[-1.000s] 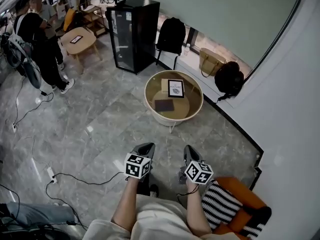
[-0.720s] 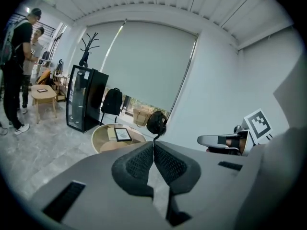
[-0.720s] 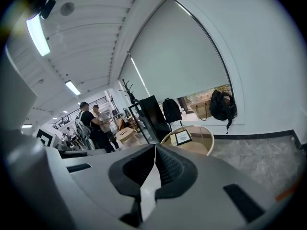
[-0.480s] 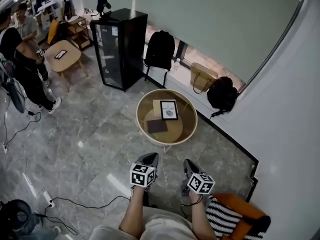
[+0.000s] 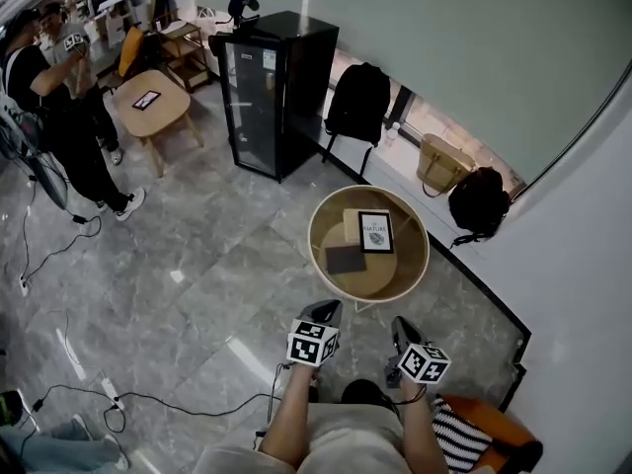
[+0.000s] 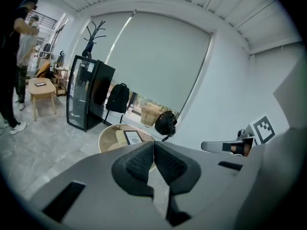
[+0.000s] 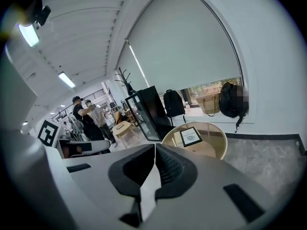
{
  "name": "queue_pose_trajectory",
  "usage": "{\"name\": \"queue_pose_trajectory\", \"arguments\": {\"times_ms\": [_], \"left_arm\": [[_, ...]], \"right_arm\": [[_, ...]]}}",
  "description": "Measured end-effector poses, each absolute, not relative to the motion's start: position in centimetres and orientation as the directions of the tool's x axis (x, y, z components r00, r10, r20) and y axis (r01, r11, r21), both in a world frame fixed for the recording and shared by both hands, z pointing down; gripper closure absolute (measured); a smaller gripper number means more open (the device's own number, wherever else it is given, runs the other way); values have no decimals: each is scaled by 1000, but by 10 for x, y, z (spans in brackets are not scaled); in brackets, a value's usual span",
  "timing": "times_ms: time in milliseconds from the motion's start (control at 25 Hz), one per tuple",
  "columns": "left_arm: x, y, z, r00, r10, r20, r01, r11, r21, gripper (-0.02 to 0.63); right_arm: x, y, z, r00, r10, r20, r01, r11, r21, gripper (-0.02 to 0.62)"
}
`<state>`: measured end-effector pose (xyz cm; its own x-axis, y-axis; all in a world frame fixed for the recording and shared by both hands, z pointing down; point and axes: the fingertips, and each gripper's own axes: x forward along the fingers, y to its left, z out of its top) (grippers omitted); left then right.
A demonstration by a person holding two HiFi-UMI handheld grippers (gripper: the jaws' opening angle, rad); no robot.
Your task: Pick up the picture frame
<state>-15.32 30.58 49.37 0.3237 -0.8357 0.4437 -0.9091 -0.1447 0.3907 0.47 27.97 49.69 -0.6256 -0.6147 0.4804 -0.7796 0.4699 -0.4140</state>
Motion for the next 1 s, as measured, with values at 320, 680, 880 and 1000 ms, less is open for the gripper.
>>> {"name": "queue_pose_trajectory", "arguments": {"times_ms": [320,680,880,1000], "left_arm": [[-182,293,506,338,-829,444,-887,-123,445,586],[-218,271,521,275,-825,494,-903,-46,427,586],[-229,243,520,239,-827,508,-921,-26,390,586],[-224,215,532,236,-826,511,-918,-16,397,586]], "right_arm": [[-11,255,495,-611,-624,488,-791,459,-403,560],[-43,213,511,-677,-565,471,-735,500,-457,561],[-44,169,524,-676,-583,450,-730,452,-513,560],[-35,137,541,-668,-589,455,-736,430,-523,561]]}}
